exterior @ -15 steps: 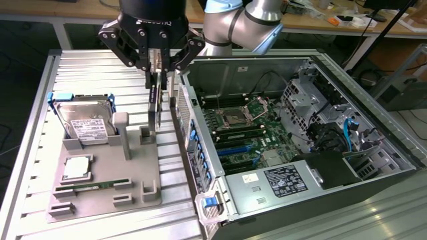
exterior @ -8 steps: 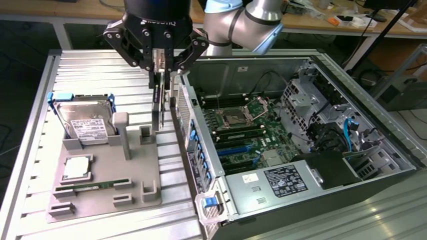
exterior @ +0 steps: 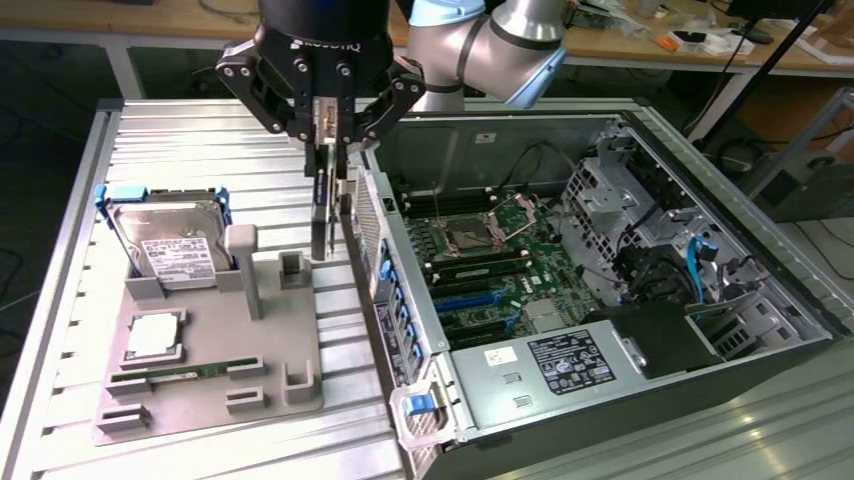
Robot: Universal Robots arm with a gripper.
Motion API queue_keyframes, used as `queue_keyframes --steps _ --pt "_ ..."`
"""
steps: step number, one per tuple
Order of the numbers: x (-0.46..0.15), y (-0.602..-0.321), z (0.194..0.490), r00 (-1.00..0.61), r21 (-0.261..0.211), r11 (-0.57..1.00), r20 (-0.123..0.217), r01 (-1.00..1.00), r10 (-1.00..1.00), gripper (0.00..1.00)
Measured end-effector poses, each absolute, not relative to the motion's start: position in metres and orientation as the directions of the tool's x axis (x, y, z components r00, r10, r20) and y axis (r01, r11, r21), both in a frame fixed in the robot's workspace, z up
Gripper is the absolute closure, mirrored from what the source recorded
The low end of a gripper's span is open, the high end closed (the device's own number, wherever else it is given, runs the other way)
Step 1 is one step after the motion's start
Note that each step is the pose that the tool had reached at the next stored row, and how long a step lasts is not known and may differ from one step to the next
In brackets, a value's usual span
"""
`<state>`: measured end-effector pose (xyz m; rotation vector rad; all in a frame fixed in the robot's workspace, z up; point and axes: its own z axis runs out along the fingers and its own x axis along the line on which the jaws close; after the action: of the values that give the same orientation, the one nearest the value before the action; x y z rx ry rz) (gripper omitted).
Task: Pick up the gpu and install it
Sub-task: 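Pick up the gpu and move the gpu toward the slot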
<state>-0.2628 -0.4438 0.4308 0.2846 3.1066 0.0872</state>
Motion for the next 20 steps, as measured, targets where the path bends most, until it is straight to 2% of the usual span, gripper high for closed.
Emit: queue_keyframes --steps 20 --pt "-0.252 -0.444 0.431 -0.983 0.057 0.982 -0.016 0.181 0.182 0.73"
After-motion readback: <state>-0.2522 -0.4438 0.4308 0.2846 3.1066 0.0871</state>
